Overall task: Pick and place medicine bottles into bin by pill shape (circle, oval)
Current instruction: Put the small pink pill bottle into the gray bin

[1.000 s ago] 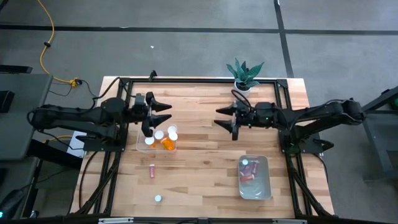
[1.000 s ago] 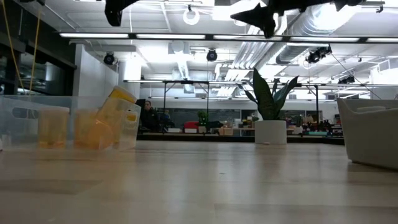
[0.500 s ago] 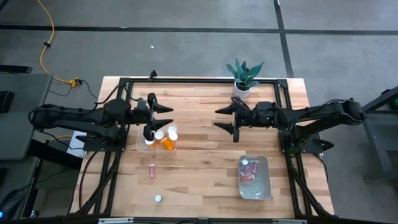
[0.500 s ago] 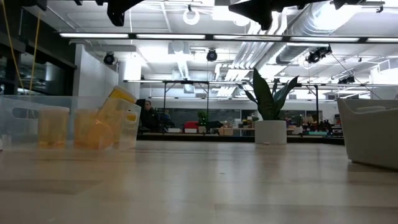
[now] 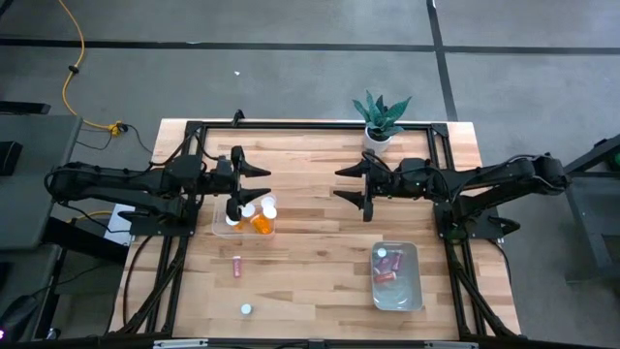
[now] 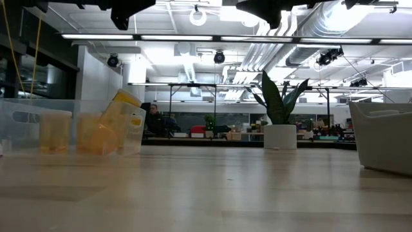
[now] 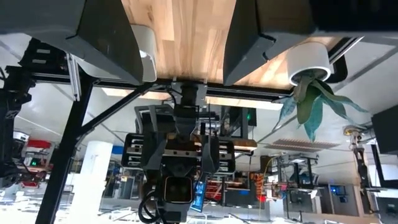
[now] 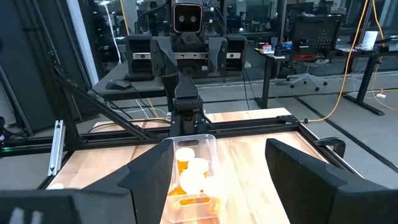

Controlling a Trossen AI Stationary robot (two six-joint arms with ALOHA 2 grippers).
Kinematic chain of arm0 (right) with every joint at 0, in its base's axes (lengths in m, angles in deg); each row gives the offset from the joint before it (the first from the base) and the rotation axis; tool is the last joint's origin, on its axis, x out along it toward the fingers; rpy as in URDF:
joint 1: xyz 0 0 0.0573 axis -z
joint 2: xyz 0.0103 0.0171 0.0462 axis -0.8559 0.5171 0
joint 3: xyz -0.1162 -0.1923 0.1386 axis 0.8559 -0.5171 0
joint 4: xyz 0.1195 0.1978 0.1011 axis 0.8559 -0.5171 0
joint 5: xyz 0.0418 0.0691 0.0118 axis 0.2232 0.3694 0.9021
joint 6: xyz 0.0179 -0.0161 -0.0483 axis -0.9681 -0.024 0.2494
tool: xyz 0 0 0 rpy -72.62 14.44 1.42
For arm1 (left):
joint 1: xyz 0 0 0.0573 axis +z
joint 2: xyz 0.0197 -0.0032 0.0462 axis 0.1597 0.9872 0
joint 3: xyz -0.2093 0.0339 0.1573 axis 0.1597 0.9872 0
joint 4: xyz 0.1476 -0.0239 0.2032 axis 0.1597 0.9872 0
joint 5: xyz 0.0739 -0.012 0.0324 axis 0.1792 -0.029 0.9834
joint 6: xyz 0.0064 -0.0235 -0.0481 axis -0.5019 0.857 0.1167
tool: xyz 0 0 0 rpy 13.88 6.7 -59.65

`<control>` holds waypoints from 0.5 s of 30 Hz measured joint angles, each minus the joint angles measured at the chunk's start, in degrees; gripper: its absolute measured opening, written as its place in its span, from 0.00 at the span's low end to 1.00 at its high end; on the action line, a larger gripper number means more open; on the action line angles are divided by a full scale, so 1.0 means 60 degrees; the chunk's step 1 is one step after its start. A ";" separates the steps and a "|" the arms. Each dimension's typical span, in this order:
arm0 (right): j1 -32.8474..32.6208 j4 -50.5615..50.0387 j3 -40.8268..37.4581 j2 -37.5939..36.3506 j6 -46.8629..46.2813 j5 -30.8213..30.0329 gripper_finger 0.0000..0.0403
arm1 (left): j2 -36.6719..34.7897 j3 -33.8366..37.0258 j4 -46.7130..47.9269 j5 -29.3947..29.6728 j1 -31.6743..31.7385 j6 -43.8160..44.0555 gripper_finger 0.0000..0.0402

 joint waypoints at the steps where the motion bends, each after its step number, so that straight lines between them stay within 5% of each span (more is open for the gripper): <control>1: 0.0000 0.0000 0.0000 0.0000 -0.0004 0.0000 0.62 | 0.0000 0.0000 0.0026 0.0000 0.0000 0.0008 0.52; 4: 0.0000 -0.0004 0.0000 0.0000 -0.0018 -0.0007 0.62 | 0.0000 -0.0147 0.0536 -0.0051 -0.0085 0.0111 0.52; 8: -0.0001 -0.0099 0.0000 0.0000 -0.0078 -0.0036 0.62 | 0.0006 -0.1054 0.3113 -0.0335 -0.0889 -0.0155 0.52; 15: 0.0004 -0.0386 0.0000 0.0000 -0.0111 -0.0256 0.62 | 0.1035 -0.2497 0.7572 -0.0309 -0.4175 -0.0543 0.52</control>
